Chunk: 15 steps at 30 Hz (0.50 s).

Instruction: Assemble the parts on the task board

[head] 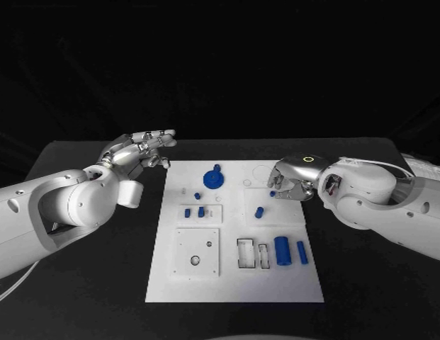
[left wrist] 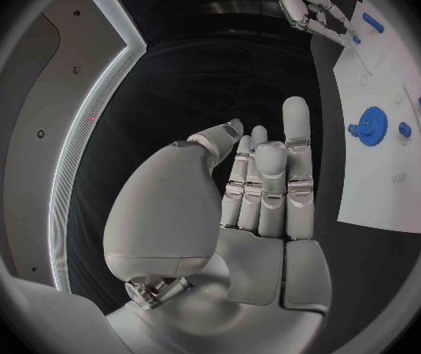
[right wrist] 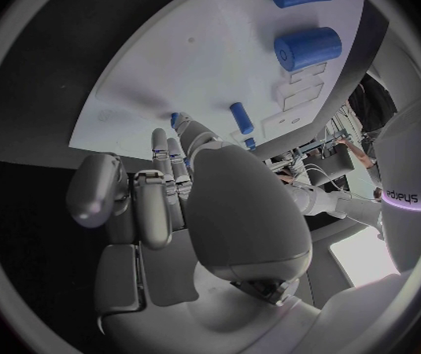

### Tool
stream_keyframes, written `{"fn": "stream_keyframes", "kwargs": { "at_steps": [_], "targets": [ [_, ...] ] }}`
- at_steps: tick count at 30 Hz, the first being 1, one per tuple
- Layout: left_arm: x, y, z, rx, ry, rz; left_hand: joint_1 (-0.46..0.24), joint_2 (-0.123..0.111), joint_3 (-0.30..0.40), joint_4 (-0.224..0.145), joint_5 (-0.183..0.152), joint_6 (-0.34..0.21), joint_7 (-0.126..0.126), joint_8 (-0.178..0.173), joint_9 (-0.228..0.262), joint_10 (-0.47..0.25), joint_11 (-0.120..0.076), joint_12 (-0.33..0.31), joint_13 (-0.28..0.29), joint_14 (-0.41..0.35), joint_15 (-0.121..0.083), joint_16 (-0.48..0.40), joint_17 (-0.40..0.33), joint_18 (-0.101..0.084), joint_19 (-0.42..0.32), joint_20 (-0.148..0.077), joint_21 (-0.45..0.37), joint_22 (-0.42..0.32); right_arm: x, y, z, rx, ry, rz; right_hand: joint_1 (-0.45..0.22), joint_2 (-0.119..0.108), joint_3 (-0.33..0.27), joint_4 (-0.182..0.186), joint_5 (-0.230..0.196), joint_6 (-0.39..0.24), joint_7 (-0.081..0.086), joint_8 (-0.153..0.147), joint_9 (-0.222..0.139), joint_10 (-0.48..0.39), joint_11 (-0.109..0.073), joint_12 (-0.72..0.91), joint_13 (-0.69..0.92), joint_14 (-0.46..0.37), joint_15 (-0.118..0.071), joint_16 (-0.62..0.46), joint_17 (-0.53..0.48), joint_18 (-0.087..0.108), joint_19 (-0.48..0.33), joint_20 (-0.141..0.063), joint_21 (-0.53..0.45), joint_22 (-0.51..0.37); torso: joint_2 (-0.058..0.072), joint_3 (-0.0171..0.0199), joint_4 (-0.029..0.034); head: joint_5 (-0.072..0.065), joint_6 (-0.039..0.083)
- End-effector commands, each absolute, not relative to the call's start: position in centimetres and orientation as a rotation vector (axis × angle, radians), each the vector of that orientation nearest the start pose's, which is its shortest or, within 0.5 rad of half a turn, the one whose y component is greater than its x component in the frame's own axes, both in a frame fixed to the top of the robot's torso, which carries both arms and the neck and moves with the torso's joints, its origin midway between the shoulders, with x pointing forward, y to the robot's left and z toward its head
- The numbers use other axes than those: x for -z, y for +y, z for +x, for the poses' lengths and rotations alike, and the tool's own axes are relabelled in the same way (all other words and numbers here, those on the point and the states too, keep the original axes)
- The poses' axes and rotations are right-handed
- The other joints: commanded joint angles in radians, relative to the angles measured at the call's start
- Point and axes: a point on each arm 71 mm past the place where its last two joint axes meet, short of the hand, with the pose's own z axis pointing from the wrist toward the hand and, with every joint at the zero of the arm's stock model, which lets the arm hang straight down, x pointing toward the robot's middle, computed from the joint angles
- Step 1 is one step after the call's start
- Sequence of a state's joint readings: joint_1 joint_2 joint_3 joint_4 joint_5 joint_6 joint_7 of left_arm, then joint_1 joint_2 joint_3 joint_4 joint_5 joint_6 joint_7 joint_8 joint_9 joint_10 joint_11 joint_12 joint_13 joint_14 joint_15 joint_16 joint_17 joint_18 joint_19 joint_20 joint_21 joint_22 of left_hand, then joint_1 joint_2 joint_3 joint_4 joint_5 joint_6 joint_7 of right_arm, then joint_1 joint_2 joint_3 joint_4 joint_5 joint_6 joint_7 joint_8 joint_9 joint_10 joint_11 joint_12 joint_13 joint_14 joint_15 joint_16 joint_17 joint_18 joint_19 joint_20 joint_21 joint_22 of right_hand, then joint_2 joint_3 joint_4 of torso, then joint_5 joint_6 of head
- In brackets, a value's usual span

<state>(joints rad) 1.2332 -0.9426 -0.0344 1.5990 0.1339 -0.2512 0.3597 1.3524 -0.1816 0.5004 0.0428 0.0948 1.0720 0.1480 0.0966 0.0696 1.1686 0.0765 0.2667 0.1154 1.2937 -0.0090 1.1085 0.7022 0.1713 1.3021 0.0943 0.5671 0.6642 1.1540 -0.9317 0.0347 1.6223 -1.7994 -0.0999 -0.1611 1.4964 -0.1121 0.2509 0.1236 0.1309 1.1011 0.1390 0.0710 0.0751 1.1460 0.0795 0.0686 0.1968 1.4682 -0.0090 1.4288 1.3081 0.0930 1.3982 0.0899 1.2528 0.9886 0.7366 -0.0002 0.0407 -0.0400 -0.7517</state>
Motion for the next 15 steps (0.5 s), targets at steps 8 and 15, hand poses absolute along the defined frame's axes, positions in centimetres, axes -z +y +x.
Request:
{"fn": "stream_keyframes", "kwargs": {
  "at_steps": [8,15],
  "targets": [
    [15.76,23.44,47.97,1.628,1.374,-1.260,-0.006,0.005,-0.009,-0.001,0.006,-0.008,0.006,0.005,-0.002,-0.010,0.000,0.011,0.002,-0.008,0.002,-0.002,-0.004,0.010,-0.003,-0.004,-0.007,-0.002,19.14,-20.68,46.49,-0.380,1.754,-0.523,-0.009,-0.011,0.060,-0.006,-0.018,0.019,0.000,-0.005,0.001,0.020,-0.001,-0.002,-0.035,0.063,0.004,-0.005,0.069,0.012,0.003,0.007,-0.004,0.000,0.000,0.0005,-0.0004,0.005,-0.004],
    [15.78,23.46,47.99,1.623,1.374,-1.262,-0.003,0.007,-0.011,-0.004,0.008,-0.010,0.008,0.005,-0.002,-0.013,0.001,0.015,0.004,-0.008,0.003,-0.002,-0.006,0.010,-0.002,-0.004,-0.008,-0.003,19.45,-20.41,46.51,-0.378,1.771,-0.531,-0.018,-0.009,0.113,-0.016,-0.030,0.039,-0.004,-0.001,0.004,0.047,-0.006,0.002,-0.056,0.065,-0.001,0.001,0.075,0.011,0.007,0.002,0.001,0.009,0.000,0.0002,-0.0003,0.007,-0.006]
  ]
}}
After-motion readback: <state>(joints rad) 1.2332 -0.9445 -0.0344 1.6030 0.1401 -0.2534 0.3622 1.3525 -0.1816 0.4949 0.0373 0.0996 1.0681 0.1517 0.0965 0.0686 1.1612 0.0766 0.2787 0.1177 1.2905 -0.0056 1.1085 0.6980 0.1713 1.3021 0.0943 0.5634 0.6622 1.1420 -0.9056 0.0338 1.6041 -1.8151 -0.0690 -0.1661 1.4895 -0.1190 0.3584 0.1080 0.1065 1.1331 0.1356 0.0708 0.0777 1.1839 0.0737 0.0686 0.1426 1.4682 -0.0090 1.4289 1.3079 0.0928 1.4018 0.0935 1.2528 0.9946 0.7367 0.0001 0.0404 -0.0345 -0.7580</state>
